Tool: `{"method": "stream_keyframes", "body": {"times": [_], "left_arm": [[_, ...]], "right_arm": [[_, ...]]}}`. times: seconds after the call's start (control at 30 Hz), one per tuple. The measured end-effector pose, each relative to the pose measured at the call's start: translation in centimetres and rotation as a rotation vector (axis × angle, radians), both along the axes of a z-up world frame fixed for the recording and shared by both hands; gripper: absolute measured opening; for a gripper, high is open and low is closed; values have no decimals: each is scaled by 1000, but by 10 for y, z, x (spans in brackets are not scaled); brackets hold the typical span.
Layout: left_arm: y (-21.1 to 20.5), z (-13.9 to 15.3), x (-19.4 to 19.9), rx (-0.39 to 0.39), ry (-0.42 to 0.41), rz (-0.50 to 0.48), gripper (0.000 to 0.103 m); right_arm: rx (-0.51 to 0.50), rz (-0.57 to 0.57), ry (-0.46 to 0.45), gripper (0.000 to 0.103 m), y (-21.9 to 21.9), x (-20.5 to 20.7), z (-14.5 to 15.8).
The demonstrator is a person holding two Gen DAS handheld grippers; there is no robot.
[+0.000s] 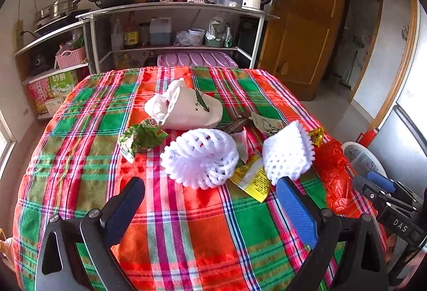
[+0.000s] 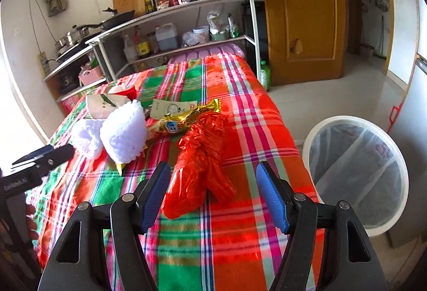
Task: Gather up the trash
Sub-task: 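Grasp the white foam net with the left tool while the right tool grasps the red bag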
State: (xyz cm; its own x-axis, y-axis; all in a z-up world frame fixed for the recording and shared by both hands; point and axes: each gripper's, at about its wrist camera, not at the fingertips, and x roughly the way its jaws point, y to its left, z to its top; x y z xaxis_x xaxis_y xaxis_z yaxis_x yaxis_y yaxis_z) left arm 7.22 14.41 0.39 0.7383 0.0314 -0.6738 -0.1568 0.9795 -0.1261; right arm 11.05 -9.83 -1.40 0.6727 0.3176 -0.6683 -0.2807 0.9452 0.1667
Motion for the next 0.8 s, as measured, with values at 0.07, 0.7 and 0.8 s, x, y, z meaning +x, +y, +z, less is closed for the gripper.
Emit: {"method": "stream_keyframes", "body": {"times": [0.07,0.7,0.8], "left_arm": [[7,1,7,5,-4,16,100],[28,-26,54,45,88,84,99],[26,-28,58,38,96,63,91]], "right_arm": [[-5,-1,17,67,3,10,-4],[-14,44,55,67,15,32,-10],[-21,47,88,67,18,37,-15]]}}
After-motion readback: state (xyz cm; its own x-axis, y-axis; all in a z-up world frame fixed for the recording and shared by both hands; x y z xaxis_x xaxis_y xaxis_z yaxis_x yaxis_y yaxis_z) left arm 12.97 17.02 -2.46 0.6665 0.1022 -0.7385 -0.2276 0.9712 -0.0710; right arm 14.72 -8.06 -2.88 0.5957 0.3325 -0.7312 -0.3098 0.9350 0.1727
